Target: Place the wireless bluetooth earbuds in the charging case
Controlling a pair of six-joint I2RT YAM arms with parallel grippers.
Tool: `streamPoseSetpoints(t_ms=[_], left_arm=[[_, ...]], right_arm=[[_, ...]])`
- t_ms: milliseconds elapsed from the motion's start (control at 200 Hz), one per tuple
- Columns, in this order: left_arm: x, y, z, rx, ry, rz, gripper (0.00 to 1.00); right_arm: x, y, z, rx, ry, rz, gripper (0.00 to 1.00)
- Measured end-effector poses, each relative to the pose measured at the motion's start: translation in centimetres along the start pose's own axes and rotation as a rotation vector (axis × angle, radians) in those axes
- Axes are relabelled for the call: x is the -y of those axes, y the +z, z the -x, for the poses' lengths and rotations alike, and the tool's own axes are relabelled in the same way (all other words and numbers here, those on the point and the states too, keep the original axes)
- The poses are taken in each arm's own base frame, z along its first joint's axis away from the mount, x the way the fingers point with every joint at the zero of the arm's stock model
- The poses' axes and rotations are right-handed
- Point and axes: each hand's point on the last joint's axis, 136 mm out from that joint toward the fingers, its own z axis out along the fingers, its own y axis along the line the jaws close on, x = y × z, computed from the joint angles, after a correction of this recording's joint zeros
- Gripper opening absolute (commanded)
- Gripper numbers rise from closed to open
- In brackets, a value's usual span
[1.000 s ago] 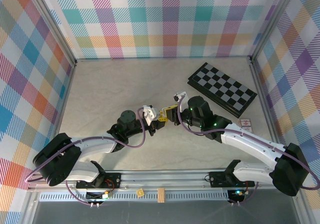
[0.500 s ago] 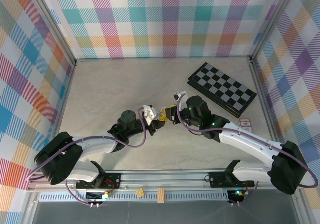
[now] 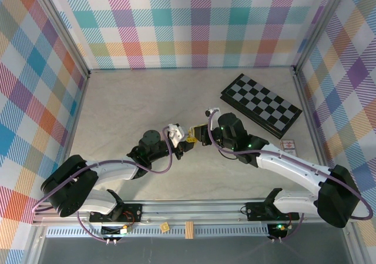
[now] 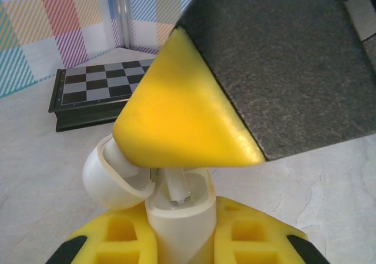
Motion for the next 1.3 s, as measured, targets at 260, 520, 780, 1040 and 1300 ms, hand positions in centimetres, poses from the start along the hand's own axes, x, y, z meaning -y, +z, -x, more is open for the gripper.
streamPoseSetpoints(t_ms=[260, 520, 780, 1040, 1300], left_arm=[[-0.3, 0.1, -1.0, -0.034, -0.011, 0.017, 0.00], [-0.3, 0.2, -1.2, -0.040, -0.013, 0.018, 0.00], [-0.3, 0.2, -1.1, -0.034, -0.011, 0.017, 0.00], [-0.4, 0.2, -0.9, -0.023, -0.007, 0.018, 0.00], [-0.2, 0.4, 0.3, 0.028, 0.010, 0.015, 0.00]], right_arm=[[0.5, 0.9, -0.8, -0.018, 0.058, -0.036, 0.25], [0.4, 1.0, -0.8, -0.014, 0.072, -0.044, 0.30], [0.6, 0.9, -0.8, -0.016, 0.071, -0.058, 0.24], [0.5, 0.8, -0.6, -0.020, 0.064, -0.065, 0.20], [-0.2, -0.4, 0.4, 0.015, 0.069, -0.042, 0.19]])
